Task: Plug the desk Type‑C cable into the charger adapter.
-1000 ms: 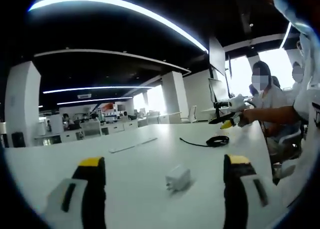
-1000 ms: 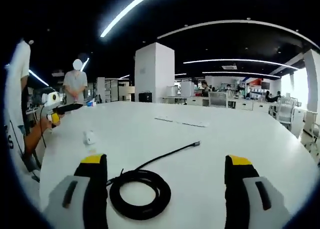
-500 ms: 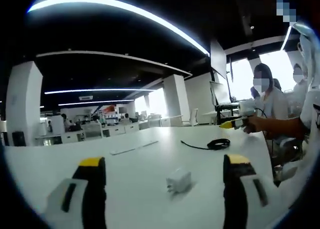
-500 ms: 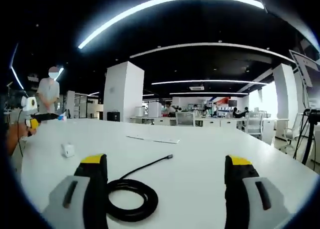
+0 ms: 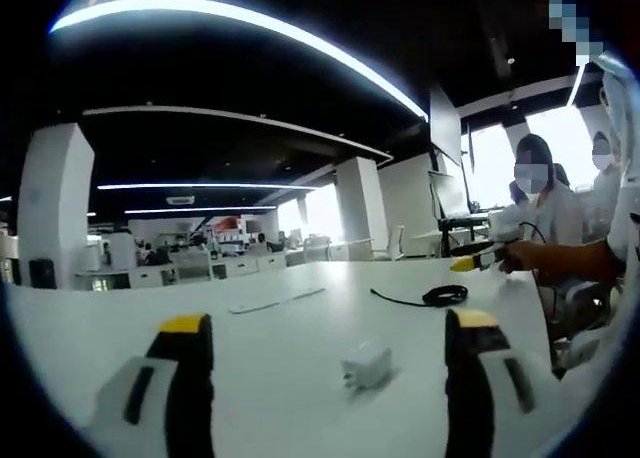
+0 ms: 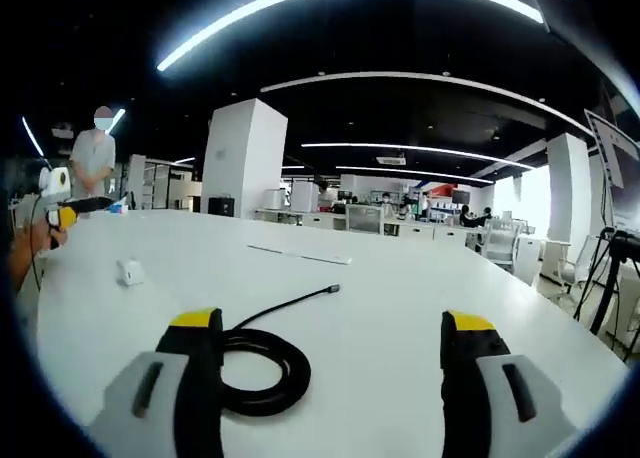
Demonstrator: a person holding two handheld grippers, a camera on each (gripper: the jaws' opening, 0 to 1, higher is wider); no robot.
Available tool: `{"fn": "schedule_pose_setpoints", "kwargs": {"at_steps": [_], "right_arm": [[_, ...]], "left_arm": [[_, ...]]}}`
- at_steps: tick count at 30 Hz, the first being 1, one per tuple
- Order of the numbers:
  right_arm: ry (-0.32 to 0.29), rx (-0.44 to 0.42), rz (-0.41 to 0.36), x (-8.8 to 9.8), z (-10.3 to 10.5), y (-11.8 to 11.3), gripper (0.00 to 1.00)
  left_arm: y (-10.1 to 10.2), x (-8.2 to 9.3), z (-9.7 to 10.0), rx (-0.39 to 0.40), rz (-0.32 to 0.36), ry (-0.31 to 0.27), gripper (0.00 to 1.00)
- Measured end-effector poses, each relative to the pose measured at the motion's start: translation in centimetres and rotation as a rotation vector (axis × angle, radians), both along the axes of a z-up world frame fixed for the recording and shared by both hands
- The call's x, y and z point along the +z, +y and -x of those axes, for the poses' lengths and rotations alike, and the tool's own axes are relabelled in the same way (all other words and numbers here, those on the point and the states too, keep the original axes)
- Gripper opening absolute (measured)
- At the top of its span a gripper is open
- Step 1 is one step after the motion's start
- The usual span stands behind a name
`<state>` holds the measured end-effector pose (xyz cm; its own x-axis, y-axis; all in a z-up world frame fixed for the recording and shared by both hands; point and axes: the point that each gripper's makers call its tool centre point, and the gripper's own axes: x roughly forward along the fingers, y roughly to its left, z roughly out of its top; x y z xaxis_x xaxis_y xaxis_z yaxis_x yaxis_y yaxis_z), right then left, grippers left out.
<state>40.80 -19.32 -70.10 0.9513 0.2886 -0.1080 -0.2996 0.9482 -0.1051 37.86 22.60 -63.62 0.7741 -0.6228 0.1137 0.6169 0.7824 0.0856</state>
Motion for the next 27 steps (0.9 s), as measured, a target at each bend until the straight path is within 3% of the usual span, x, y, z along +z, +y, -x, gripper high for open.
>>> {"fn": "schedule_pose_setpoints", "kwargs": {"at_steps": [5, 8, 11, 14, 20, 27], "right_arm": [[0.080, 0.047, 0.053, -1.5, -0.2, 0.7, 0.74], [0.193, 0.091, 0.085, -2.9, -0.4, 1.0, 0.66], [0.253, 0.124, 0.136, -3.9, -0.7, 1.2, 0.60], [0.291, 0.141, 0.174, -4.5, -0.8, 1.4, 0.48], [0.346, 0.192, 0.224, -4.6, -0.5, 2.4, 0.36], [0.452, 0.246, 0.248, -5.3, 0.0, 3.3, 0.25]], "left_arm": [[0.1, -0.2, -0.1, 0.004, -0.008, 0.008, 0.96], [0.1, -0.1, -0.1, 0.003, -0.005, 0.005, 0.96], [0.1, 0.1, -0.1, 0.003, -0.004, 0.000, 0.96], [0.1, 0.1, 0.0, 0.003, -0.004, -0.001, 0.96], [0.3, 0.2, 0.1, 0.005, -0.009, -0.003, 0.96], [0.3, 0.1, 0.1, 0.002, -0.012, -0.002, 0.95]]}}
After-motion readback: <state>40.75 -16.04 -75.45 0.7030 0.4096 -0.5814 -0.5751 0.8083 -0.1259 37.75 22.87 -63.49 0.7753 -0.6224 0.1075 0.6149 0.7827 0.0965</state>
